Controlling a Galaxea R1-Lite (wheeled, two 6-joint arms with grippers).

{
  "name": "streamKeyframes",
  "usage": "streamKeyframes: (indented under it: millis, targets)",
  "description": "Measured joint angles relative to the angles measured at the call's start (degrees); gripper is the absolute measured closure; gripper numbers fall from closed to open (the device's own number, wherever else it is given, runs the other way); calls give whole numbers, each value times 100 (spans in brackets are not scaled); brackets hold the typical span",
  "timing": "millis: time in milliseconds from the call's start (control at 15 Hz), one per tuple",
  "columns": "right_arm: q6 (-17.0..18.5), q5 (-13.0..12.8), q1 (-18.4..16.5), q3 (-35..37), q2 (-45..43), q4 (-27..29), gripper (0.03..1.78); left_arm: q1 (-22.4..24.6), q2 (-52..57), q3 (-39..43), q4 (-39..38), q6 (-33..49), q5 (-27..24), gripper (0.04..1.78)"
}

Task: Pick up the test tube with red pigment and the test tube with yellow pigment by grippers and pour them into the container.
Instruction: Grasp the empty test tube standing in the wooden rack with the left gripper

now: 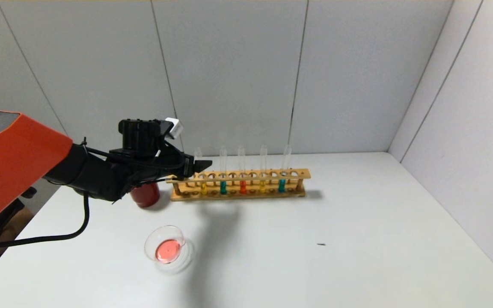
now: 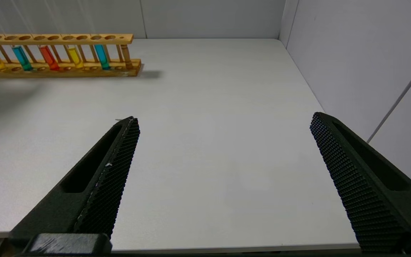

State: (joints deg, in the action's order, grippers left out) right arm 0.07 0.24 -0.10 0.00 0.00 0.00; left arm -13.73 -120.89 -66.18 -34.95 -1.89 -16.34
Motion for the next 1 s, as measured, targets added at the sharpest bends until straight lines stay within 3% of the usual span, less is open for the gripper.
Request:
streamKeyframes:
  millis: [667, 867, 1000]
  targets:
    - [2, 0, 0, 0, 0, 0, 6, -44, -402, -283, -18, 18, 11, 13]
    - [0, 0, 0, 0, 0, 0, 6, -90, -408, -350, -66, 66, 18, 41]
    - [2, 0, 0, 0, 0, 0, 6, -123, -378, -383, -63, 66, 20, 73]
